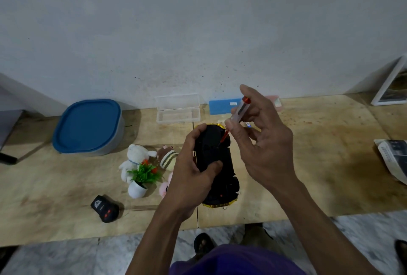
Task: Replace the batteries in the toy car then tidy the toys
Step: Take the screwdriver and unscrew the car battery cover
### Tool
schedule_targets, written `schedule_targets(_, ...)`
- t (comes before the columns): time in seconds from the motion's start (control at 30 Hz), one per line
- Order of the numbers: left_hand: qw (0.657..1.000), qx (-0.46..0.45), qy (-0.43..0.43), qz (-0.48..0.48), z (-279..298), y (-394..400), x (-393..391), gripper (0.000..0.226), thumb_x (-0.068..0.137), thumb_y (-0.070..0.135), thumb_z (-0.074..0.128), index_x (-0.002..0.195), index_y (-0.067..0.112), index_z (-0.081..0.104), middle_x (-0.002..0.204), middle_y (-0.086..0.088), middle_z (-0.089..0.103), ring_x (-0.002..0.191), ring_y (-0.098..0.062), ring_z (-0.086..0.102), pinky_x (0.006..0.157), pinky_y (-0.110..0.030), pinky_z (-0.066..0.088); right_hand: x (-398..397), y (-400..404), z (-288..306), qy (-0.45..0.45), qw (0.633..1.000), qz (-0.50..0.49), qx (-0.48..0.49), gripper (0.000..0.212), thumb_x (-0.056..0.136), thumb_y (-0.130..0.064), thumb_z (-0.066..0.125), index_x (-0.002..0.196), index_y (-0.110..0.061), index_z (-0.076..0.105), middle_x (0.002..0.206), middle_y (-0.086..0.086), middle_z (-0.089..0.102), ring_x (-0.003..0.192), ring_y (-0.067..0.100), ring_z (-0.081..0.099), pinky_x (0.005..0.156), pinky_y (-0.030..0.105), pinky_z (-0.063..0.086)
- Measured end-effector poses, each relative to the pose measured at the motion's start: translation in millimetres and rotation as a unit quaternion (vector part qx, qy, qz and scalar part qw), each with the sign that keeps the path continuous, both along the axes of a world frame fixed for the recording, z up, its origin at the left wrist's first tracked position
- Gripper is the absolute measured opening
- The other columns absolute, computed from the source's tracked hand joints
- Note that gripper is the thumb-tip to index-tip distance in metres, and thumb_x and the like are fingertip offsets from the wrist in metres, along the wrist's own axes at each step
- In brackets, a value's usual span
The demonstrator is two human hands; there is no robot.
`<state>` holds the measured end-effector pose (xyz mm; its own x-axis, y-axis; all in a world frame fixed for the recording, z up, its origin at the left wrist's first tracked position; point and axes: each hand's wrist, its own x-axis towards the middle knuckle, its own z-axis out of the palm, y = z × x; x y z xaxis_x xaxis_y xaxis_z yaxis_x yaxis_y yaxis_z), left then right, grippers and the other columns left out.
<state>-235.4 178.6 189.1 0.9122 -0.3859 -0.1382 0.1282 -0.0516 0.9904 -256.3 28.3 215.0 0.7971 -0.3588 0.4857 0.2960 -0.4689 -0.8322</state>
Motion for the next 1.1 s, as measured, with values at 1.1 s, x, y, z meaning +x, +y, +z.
schedule_targets(1.1,0.999,-0.031,0.020,-0.002,5,3,-7,0.076,0.087,-0.017,0.063,0.143,0.030,0.045,0.122,0.022,0.062,0.100,-0.004,0.070,0.075,-0.024,0.060,-3,-1,15,0.012,0.998,0.057,0.007,0.058,0.093,-0.007,0.069,0.145,-0.021,0.046,0.118,0.001,0.068,0.106,0.010,0.069,0.083,0.018,0.057)
